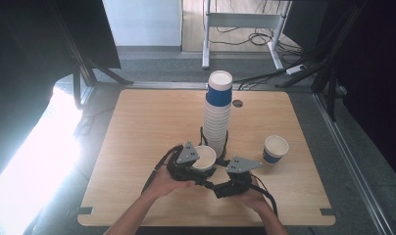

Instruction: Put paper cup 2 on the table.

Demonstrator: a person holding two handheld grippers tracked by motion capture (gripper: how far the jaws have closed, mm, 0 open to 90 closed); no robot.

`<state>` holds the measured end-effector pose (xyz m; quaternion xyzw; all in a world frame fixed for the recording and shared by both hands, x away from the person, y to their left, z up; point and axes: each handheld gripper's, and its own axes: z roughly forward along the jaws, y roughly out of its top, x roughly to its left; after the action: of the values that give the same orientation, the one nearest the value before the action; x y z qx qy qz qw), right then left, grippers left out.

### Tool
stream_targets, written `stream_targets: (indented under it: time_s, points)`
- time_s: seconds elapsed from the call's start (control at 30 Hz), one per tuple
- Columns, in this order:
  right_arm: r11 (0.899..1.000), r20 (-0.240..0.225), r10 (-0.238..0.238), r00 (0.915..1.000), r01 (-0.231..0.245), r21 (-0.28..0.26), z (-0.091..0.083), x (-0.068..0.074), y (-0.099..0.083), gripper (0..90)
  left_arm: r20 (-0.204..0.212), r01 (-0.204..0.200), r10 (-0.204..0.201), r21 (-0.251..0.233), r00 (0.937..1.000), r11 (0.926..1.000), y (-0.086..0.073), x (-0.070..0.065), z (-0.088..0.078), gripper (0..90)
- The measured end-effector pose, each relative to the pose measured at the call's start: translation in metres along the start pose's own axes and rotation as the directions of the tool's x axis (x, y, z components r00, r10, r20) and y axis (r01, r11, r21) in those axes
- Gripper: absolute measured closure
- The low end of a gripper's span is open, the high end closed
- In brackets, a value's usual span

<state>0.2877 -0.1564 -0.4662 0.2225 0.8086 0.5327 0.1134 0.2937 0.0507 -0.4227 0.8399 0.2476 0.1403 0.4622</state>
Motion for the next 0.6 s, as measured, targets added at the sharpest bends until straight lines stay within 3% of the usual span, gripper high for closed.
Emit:
stream_targets:
  time_s: [0.3,0.47,0.6]
  points:
    - [1.0,-0.014,-0.014,0.9998,0.014,0.005,0.0076,0.003,-0.0001,15.0,0.051,-0.043,0.042,0.02,0.9978,0.9989,0.0007,-0.0048,0.0031,18.2]
    - [0.999,-0.025,-0.038,0.999,0.037,-0.009,0.0076,0.0046,-0.0003,26.0,0.057,-0.053,0.051,0.032,0.9971,0.9981,-0.0002,-0.0054,0.0053,17.8]
    - [0.999,-0.026,-0.051,0.9983,0.051,-0.008,0.0077,0.0054,-0.0008,27.0,0.068,-0.055,0.053,0.036,0.9963,0.9978,-0.0008,-0.0041,0.0053,17.1]
